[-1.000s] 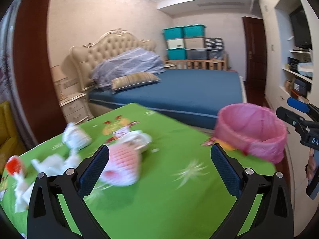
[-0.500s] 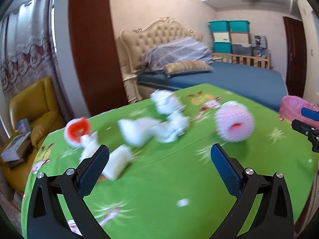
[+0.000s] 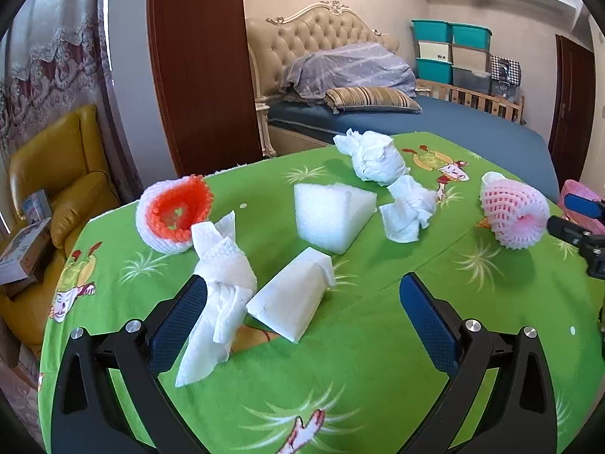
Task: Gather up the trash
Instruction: 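Return both tools to the table above the remaining trash, then grasp the white tissue with the left tool while the right tool grasps the pink foam net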
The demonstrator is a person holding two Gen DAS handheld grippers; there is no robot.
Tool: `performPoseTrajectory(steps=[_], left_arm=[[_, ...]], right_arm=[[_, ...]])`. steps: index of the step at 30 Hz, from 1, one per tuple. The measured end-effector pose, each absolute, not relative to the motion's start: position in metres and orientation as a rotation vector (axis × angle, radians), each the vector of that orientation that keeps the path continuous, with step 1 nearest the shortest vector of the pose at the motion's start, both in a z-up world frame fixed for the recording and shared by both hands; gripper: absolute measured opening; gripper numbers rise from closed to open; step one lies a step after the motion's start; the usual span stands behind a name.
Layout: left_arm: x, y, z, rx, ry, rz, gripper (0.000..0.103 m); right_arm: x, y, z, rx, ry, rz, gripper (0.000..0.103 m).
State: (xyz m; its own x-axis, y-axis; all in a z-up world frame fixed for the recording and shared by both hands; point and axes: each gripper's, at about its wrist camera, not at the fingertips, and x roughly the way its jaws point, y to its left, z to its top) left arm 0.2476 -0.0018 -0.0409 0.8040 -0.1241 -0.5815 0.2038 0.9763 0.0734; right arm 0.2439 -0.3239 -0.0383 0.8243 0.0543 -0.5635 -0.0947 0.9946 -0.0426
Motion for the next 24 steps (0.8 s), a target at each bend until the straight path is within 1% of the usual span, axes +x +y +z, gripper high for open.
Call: performPoseTrajectory(steps=[4, 5, 6, 9, 10, 11, 12, 13, 14, 15, 17, 19, 20, 21, 24], left_arm=[[0.256, 0.001, -0.041, 0.136, 0.631, -0.22, 0.091], [0.258, 0.0, -0.041, 0.14, 0.635, -0.225, 0.086], [0.262, -0.001, -0.043, 0.148, 0.644, -0.231, 0.083], [0.269, -0.004, -0.05, 0.173, 0.666, -0.221, 0.08], [0.272, -0.005, -0.052, 0.178, 0.675, -0.215, 0.079], [0.276, -0.005, -0.056, 0.18, 0.692, -0.214, 0.074], [0.278, -0.005, -0.058, 0.179, 0.706, -0.216, 0.07], [0.28, -0.004, -0.06, 0.174, 0.722, -0.223, 0.069], [0.281, -0.004, -0.061, 0.172, 0.727, -0.228, 0.066], [0.282, -0.005, -0.061, 0.177, 0.73, -0.233, 0.065], [0.284, -0.007, -0.064, 0.196, 0.743, -0.235, 0.065], [0.285, -0.012, -0.067, 0.216, 0.765, -0.243, 0.055], [0.285, -0.013, -0.068, 0.22, 0.771, -0.249, 0.043], [0.284, -0.015, -0.07, 0.221, 0.782, -0.264, 0.035], [0.273, -0.016, -0.065, 0.224, 0.74, -0.263, 0.032]], right_arm=[[0.252, -0.324, -0.043, -0.049, 0.621, 0.071, 0.084], [0.252, -0.325, -0.042, -0.045, 0.62, 0.07, 0.079], [0.253, -0.326, -0.042, -0.041, 0.625, 0.07, 0.076], [0.255, -0.326, -0.044, -0.04, 0.64, 0.074, 0.075], [0.255, -0.326, -0.045, -0.042, 0.644, 0.077, 0.069], [0.256, -0.326, -0.045, -0.043, 0.649, 0.08, 0.061], [0.257, -0.325, -0.046, -0.045, 0.659, 0.083, 0.057], [0.258, -0.324, -0.047, -0.046, 0.669, 0.086, 0.051], [0.26, -0.324, -0.049, -0.045, 0.68, 0.088, 0.047], [0.262, -0.324, -0.05, -0.043, 0.69, 0.088, 0.046], [0.264, -0.325, -0.053, -0.033, 0.709, 0.091, 0.031], [0.265, -0.328, -0.054, -0.02, 0.717, 0.089, 0.029], [0.265, -0.329, -0.053, -0.015, 0.714, 0.09, 0.026], [0.264, -0.329, -0.052, -0.013, 0.706, 0.086, 0.024], [0.257, -0.326, -0.047, -0.032, 0.67, 0.086, 0.021]])
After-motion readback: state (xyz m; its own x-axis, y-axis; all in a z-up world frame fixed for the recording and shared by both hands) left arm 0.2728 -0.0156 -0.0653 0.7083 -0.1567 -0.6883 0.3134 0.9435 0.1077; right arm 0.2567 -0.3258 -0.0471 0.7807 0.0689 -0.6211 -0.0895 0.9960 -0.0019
